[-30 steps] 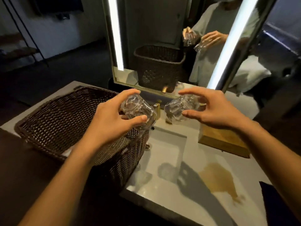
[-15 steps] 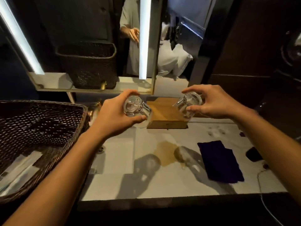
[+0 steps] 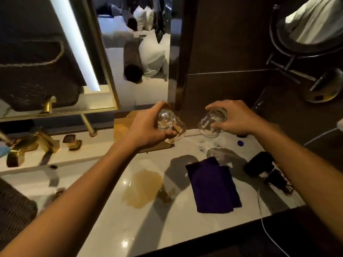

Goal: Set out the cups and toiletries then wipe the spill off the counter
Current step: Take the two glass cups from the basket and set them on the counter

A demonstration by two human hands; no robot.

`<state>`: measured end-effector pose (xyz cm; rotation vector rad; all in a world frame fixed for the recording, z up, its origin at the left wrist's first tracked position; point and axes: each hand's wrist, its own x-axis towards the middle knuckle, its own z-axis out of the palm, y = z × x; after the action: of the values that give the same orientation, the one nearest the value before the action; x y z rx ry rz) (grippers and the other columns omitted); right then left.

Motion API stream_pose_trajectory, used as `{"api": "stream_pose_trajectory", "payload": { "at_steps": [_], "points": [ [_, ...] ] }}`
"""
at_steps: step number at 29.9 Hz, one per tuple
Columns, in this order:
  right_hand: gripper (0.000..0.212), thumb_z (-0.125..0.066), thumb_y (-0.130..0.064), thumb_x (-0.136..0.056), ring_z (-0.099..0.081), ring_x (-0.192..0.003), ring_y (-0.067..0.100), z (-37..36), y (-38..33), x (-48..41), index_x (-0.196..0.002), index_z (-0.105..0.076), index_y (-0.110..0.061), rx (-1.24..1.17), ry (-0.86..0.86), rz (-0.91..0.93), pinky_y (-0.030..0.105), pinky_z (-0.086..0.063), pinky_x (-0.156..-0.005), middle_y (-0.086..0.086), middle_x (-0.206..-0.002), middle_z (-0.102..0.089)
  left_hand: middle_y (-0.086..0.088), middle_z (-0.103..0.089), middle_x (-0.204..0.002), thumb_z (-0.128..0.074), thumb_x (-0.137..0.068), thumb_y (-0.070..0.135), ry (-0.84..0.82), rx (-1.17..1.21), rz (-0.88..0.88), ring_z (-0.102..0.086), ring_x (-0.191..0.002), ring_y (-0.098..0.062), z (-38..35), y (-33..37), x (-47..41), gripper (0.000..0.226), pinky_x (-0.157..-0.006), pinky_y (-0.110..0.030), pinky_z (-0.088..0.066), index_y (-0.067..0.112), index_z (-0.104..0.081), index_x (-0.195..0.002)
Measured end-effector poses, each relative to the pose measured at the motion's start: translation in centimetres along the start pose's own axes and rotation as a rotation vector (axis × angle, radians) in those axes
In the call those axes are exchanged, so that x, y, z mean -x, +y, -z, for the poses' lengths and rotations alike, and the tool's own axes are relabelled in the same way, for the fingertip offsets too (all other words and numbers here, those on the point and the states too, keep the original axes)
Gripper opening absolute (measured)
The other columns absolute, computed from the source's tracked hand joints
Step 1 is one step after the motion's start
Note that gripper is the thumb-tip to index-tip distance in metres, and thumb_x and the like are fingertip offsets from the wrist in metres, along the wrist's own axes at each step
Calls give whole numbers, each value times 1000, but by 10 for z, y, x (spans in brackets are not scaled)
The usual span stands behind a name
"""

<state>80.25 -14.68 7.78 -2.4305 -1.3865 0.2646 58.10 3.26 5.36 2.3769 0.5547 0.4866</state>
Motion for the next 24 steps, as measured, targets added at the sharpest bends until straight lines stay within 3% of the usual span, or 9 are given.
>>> {"api": "stream_pose_trajectory", "payload": {
  "at_steps": [5, 9, 11, 13, 16, 20, 24],
  "points": [
    [64, -85, -27, -80, -52, -129, 26, -8, 69, -27, -138, -58, -32, 3, -68, -85, 35, -42, -98, 2, -140, -58, 7, -63, -112, -94, -66, 34, -103, 13, 69, -60, -100, -12, -66, 13, -60, 80, -74, -13, -45, 23, -52, -133],
    [61, -84, -24, -81, -51, -131, 27, -26, 122, -48, -136, -58, -29, -22, -111, -141, 38, -44, -105, 4, -140, -58, -2, -67, -127, -93, -66, 38, -181, -64, 85, -64, -114, -22, -124, 16, -96, 84, -94, -34, -55, 19, -52, -137],
    [59, -83, -21, -81, -49, -131, 29, -39, 144, -58, -134, -59, -27, -37, -137, -165, 46, -45, -107, 6, -139, -57, -1, -68, -125, -90, -67, 46, -218, -149, 93, -65, -113, -24, -149, 13, -109, 80, -94, -43, -57, 24, -53, -134],
    [57, -82, -17, -81, -50, -128, 30, -53, 166, -67, -132, -60, -25, -65, -152, -181, 47, -46, -106, 8, -137, -57, -1, -70, -123, -88, -68, 50, -253, -191, 104, -66, -111, -25, -175, 8, -121, 76, -90, -42, -57, 27, -53, -131],
    [55, -81, -12, -80, -54, -124, 27, -75, 191, -76, -129, -60, -24, -128, -155, -200, 43, -50, -102, 7, -135, -57, -1, -70, -120, -87, -71, 47, -297, -198, 119, -66, -108, -24, -210, -1, -133, 71, -83, -36, -54, 27, -52, -129],
    [54, -78, -5, -81, -54, -122, 25, -103, 215, -91, -127, -60, -27, -177, -141, -243, 30, -46, -91, 3, -136, -54, -3, -69, -122, -86, -72, 44, -335, -185, 178, -64, -111, -26, -244, -13, -145, 68, -90, -42, -55, 25, -53, -129],
    [57, -78, -4, -81, -54, -123, 27, -120, 228, -107, -128, -59, -28, -220, -154, -284, 29, -47, -89, 3, -140, -51, -4, -71, -122, -85, -73, 43, -375, -194, 211, -66, -106, -27, -267, -22, -153, 66, -88, -40, -56, 25, -53, -128]
  ]
}}
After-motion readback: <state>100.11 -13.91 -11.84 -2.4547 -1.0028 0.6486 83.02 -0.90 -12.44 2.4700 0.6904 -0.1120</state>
